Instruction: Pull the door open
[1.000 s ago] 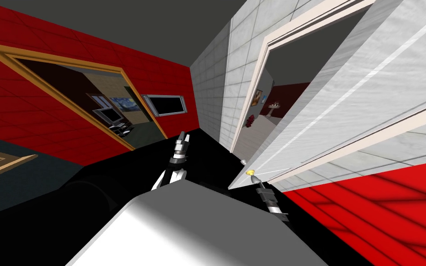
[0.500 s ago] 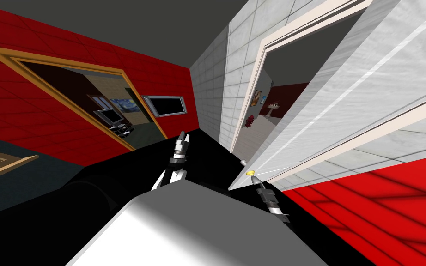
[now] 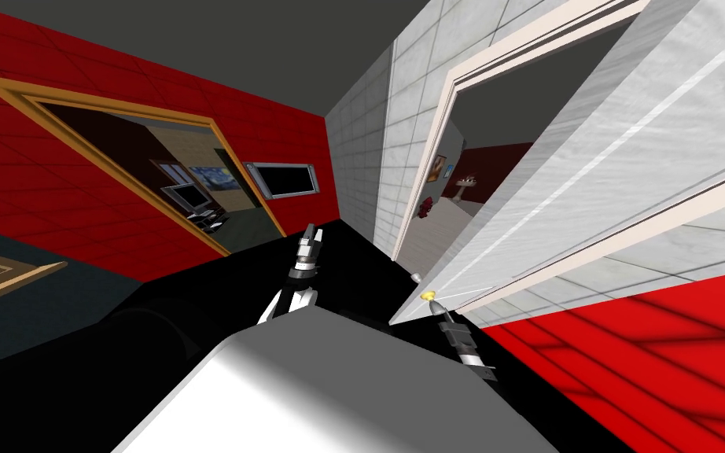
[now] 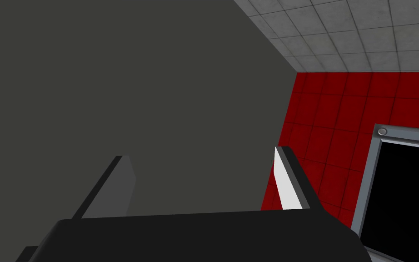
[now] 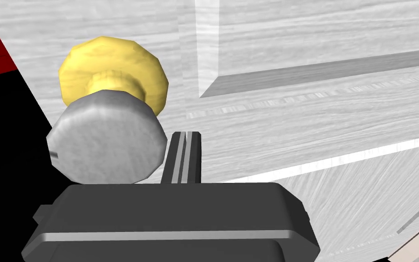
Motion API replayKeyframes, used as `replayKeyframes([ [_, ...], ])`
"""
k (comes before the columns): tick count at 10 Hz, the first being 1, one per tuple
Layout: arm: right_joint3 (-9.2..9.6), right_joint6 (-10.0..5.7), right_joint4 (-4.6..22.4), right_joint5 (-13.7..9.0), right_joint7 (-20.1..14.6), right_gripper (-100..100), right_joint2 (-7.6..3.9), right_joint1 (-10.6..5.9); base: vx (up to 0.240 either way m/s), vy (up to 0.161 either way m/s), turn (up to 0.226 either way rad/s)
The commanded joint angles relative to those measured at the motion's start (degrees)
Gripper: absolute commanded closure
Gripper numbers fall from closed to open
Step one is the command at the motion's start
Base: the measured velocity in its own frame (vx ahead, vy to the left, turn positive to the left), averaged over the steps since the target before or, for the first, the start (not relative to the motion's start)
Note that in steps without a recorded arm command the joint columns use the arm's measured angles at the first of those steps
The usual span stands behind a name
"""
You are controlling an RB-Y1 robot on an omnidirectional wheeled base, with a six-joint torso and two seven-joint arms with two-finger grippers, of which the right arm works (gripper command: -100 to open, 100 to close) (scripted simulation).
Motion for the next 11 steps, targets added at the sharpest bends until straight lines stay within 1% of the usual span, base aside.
replayKeyframes([
  [1, 0.65, 0.2, -0.3, -0.2, -1.4, -100, -0.02, 0.15, 0.087, 0.11, -0.016],
  [2, 0.01, 0.54, 0.2, -0.4, -0.9, -100, -0.5, 0.2, 0.044, 0.026, -0.025],
  [3, 0.01, 0.54, 0.2, -0.4, -0.9, 100, -0.5, 0.2, 0.004, -0.026, 0.007],
  [8, 0.01, 0.54, 0.2, -0.4, -0.9, 100, -0.5, 0.2, -0.003, -0.007, 0.005],
  [9, 0.6, -0.02, 0.9, 0.0, -1.0, -100, -0.25, -0.01, -0.12, -0.049, 0.167],
  [10, 0.79, -0.31, 1.0, 0.1, -1.0, -100, -0.14, -0.08, -0.187, -0.084, 0.191],
  [11, 1.21, -0.94, 1.2, 0.4, -1.1, -100, 0.09, -0.22, -0.191, -0.118, 0.132],
])
